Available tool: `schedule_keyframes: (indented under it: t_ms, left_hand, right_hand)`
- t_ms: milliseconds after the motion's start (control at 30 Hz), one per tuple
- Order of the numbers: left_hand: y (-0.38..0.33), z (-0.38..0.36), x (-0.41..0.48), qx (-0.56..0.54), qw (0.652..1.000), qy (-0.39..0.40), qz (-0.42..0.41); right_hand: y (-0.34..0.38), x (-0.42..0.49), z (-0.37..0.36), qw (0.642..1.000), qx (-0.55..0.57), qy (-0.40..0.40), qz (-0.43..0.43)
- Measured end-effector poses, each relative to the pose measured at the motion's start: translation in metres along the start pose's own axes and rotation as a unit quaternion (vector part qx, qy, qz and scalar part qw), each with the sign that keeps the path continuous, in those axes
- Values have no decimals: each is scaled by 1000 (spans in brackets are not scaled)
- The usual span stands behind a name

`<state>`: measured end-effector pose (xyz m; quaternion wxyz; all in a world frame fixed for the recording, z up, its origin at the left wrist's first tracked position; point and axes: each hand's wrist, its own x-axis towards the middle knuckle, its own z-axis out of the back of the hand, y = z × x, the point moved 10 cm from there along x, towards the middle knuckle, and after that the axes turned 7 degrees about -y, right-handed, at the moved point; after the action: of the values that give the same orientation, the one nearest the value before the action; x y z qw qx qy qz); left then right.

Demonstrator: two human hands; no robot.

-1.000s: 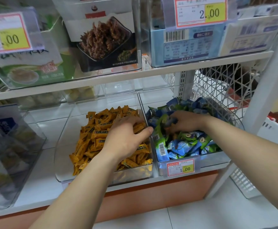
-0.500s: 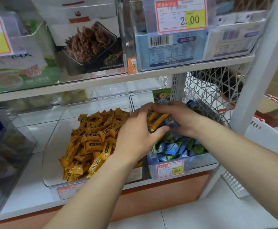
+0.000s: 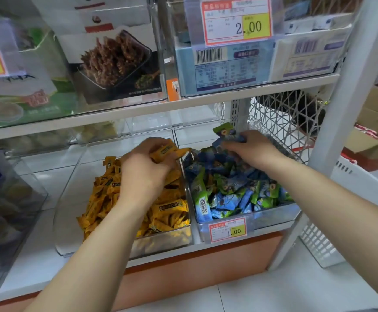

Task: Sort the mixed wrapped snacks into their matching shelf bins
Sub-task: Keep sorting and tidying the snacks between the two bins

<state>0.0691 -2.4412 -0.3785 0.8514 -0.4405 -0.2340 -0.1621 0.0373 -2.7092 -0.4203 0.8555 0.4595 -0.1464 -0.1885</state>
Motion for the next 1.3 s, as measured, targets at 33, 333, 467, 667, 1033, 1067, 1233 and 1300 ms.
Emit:
schedule_keyframes:
  t_ms: [33, 333, 467, 667, 1033, 1067, 1233, 1300]
  left_hand:
    - [7, 9, 3, 17, 1000, -17, 3]
    - [7, 2, -3, 137, 988, 66, -37]
    - [-2, -34, -28, 133, 973, 183, -47]
    - [-1, -40, -30, 135, 967, 209, -62]
    - [-4, -39, -32, 126, 968, 206, -65]
    - [-4, -39, -32, 124, 969, 204, -65]
    - [-4, -39, -32, 120, 970, 200, -62]
    - [-4, -38, -32, 119, 971, 199, -62]
  right_hand:
    - [1, 3, 7, 997, -70, -17, 24]
    - [44, -16, -26, 960, -204, 16, 194]
    - [28, -27, -89, 940, -225, 194, 168]
    - [-17, -12, -100, 907, -297, 291, 67]
    - [-38, -12, -109, 888, -310, 334, 62]
    - [-37, -13, -110, 886, -306, 342, 63]
    - [-33, -11, -115, 886, -302, 341, 85]
    - [-31, -11, -117, 886, -304, 338, 93]
